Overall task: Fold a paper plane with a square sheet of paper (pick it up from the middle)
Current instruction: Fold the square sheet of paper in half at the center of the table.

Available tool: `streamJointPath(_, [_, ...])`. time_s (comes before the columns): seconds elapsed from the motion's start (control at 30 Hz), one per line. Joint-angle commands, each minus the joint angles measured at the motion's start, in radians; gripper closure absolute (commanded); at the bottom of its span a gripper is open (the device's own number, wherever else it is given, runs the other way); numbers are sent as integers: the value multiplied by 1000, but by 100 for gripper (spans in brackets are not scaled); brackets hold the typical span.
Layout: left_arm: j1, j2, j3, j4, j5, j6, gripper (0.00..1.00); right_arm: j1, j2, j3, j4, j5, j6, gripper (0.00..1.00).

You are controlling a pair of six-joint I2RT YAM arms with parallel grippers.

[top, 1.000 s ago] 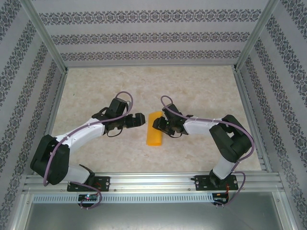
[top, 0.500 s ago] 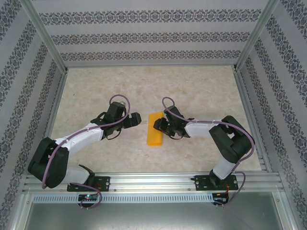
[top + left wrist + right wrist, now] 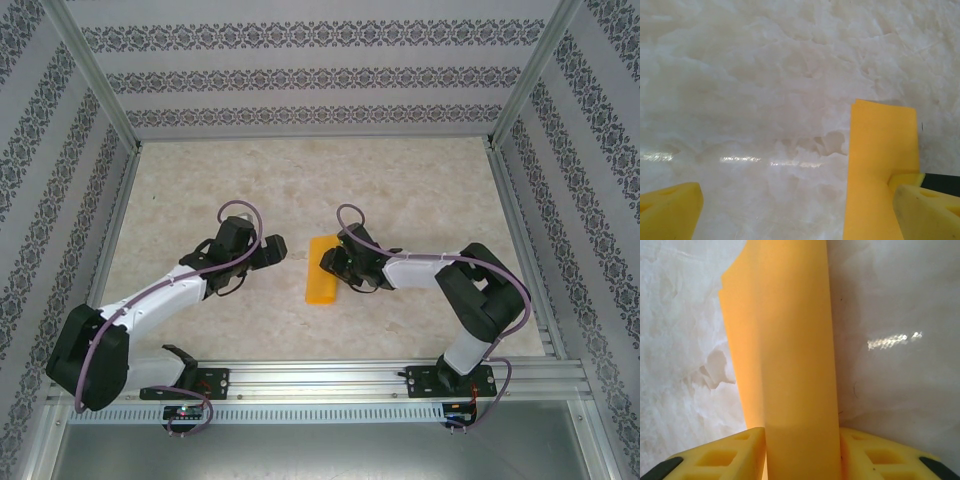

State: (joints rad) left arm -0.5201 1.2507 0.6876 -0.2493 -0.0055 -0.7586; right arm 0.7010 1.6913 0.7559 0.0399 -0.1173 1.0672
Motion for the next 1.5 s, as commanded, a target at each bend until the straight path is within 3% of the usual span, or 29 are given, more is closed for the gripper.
streamJointPath(0.0, [-11, -22, 24, -96, 24, 3, 2, 55, 6, -12, 94, 8, 72, 59])
streamJointPath(0.27, [-11, -8, 58, -176, 108, 31, 0, 102, 38, -3, 139, 60, 147, 61])
streamJointPath(0.43, [-12, 12, 54, -138, 173, 40, 0, 115, 90, 8, 218, 28, 204, 61])
streamJointPath(0.6, [-11, 45, 79, -133, 231, 58, 0, 118, 92, 37, 143, 54, 183, 59])
streamJointPath(0.83, [-11, 63, 84, -107, 253, 66, 0, 79, 45, 80, -66, 59, 45, 62])
streamJointPath(1.0, [-11, 94, 112, -93, 269, 64, 0, 5, 28, 62, 31, -90, -17, 65])
streamJointPath(1.13, [-11, 123, 141, -78, 291, 61, 0, -49, 44, 131, -105, -129, -149, 65])
streamJointPath(1.47, [-11, 164, 163, -67, 322, 67, 0, -94, 142, 279, -298, -245, -384, 54])
